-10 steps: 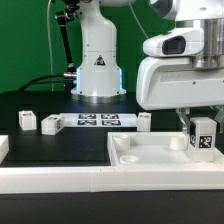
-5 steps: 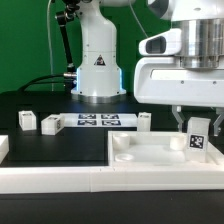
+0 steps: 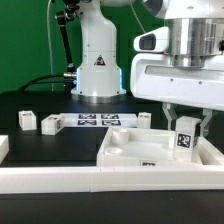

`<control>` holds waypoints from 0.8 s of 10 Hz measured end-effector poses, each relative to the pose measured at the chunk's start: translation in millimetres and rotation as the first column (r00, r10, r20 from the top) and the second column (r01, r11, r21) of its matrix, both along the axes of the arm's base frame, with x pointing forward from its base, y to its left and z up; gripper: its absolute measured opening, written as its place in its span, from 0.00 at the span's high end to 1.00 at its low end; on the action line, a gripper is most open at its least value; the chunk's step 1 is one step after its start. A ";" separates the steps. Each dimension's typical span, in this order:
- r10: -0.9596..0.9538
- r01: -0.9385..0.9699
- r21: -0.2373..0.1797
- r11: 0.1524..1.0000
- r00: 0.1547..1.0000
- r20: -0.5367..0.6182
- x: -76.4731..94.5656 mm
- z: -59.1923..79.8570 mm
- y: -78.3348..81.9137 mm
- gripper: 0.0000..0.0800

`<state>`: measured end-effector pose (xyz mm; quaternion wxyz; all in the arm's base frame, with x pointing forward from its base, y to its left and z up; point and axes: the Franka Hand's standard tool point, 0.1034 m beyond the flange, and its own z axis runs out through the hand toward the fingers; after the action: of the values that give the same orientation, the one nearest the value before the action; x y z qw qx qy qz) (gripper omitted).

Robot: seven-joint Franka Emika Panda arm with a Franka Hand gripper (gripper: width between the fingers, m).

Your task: Assemble square table

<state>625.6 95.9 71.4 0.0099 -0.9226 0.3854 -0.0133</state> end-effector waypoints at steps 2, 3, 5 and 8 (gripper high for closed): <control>0.002 -0.002 -0.006 1.000 1.000 -0.004 -0.7 -0.2 -2.0 0.61; 0.070 -0.070 -0.006 0.997 0.998 -0.004 -1.9 3.8 4.3 0.32; 0.200 -0.200 -0.006 0.980 0.980 -0.007 -6.3 12.1 8.7 0.22; 0.340 -0.340 -0.009 0.940 0.940 -0.014 -24.0 20.4 4.3 0.19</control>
Offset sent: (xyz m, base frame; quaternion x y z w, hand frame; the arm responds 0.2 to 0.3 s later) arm -0.0216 0.0049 0.0203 -0.0512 0.0004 -0.1945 0.9796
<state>601.6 100.3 91.7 0.0047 -0.9754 0.2201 -0.0079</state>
